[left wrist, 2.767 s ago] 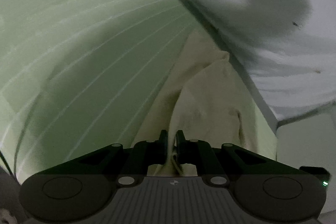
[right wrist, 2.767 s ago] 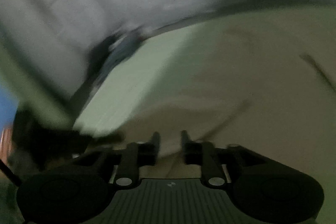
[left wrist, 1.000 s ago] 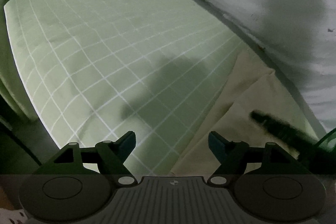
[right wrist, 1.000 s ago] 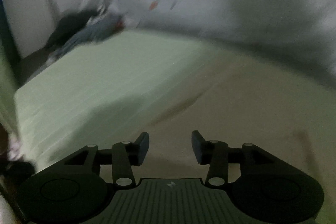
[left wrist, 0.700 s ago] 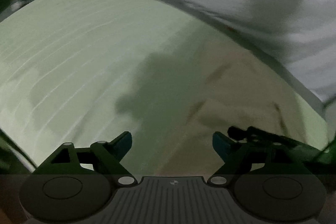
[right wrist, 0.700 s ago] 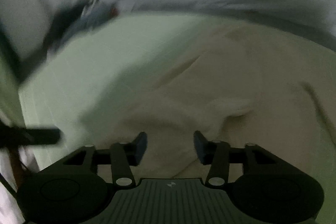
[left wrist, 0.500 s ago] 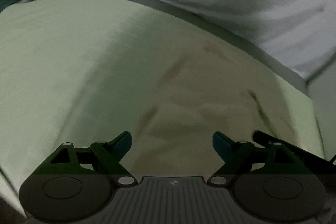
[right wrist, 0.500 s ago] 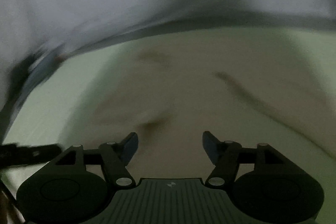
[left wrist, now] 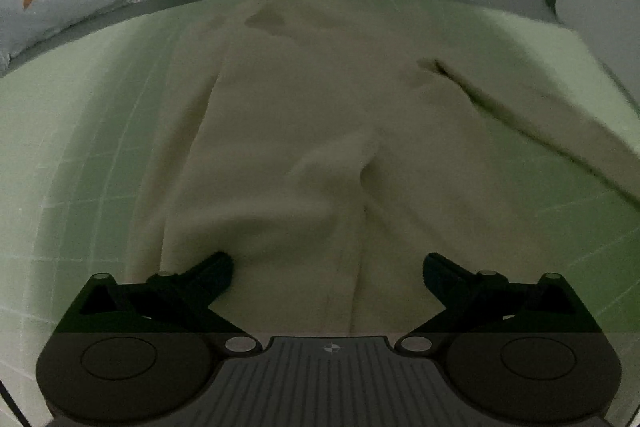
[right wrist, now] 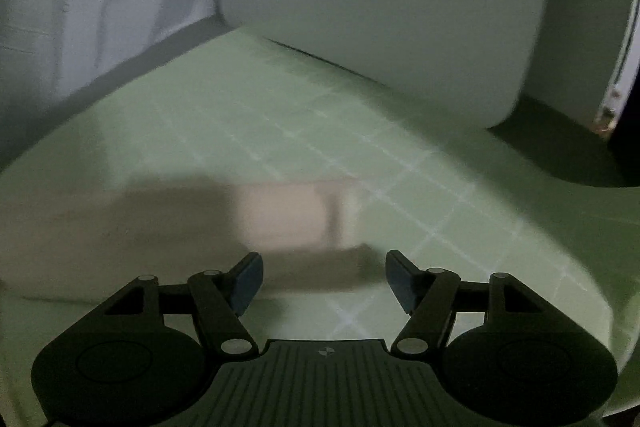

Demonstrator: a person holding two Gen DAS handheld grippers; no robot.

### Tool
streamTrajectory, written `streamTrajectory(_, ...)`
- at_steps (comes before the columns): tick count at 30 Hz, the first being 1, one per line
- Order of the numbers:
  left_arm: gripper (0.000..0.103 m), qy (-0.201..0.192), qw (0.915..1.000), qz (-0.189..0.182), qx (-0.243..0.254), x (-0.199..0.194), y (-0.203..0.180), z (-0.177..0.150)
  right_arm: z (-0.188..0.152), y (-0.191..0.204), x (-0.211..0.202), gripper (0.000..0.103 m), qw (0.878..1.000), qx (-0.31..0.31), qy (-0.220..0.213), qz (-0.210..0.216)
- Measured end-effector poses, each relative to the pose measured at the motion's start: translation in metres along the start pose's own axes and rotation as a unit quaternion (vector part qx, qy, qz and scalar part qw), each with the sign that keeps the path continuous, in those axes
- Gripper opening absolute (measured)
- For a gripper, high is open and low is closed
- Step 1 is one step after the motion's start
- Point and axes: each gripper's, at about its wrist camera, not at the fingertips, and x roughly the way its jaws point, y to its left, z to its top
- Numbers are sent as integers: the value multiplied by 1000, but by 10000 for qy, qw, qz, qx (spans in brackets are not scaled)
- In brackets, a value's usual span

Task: Fold clothes
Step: 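Grasp the other sleeve cuff with the right gripper and lift it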

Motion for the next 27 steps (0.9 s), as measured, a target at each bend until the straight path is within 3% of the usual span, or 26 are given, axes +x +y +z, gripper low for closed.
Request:
streamTrajectory(1, 102, 6, 10000, -67, -46, -1, 0, 2, -3, 2, 2, 86, 10000, -18, -47, 29)
streamTrajectory(2, 102, 2, 9999, -137, -93, -3, -1, 5, -5, 4, 4, 80, 9999, -39, -107, 61)
streamTrajectory(4, 102, -95, 9998, -169, -101, -9, -1, 9, -3, 7, 3, 44, 9990, -202, -169, 371)
streamTrajectory(5, 102, -242, 9996, -141, -49, -15, -3, 12, -3, 9, 0, 12, 9984, -194, -133, 520)
streamTrajectory(7, 102, -460, 9988, -131, 109, -23, -7, 20, 4, 14, 8, 10, 9964, -60, -13, 844)
streamTrajectory(8, 102, -624, 9976, -168, 266, -30, -12, 25, 8, 13, 6, 9, 9908, 207, 96, 1334)
streamTrajectory(10, 102, -818, 9951, -269, 483, -38, -21, 32, 18, 9, 0, 9, 9682, 774, 320, 2358)
streamTrajectory(11, 102, -937, 9927, -391, 653, -42, -29, 36, 19, 8, -2, 9, 9590, 903, 383, 2658)
streamTrajectory(13, 102, -1103, 9868, -701, 957, -47, -46, 44, 23, 14, -10, 9, 9214, 1351, 562, 3601)
streamTrajectory(14, 102, -1149, 9836, -864, 1088, -48, -54, 46, 23, 20, -10, 9, 9069, 1494, 707, 3875)
streamTrajectory(17, 102, -1251, 9717, -1287, 1537, -43, -80, 51, 23, 37, -10, 9, 8597, 1884, 1153, 4606)
streamTrajectory(19, 102, -1364, 9606, -1446, 1944, -37, -102, 52, 16, 49, -7, 9, 8201, 2288, 1537, 5015)
streamTrajectory(20, 102, -1424, 9551, -1498, 2125, -35, -112, 53, 14, 53, -6, 9, 8111, 2380, 1641, 5085)
streamTrajectory(21, 102, -1467, 9514, -1522, 2239, -33, -118, 52, 11, 57, -6, 9, 8025, 2466, 1740, 5147)
streamTrajectory(24, 102, -1736, 9380, -1522, 2586, -28, -139, 52, 8, 63, -10, 9, 8050, 2401, 1820, 5111)
streamTrajectory(27, 98, -1862, 9352, -1540, 2588, -18, -148, 54, 7, 60, -14, 9, 8064, 2425, 1829, 5074)
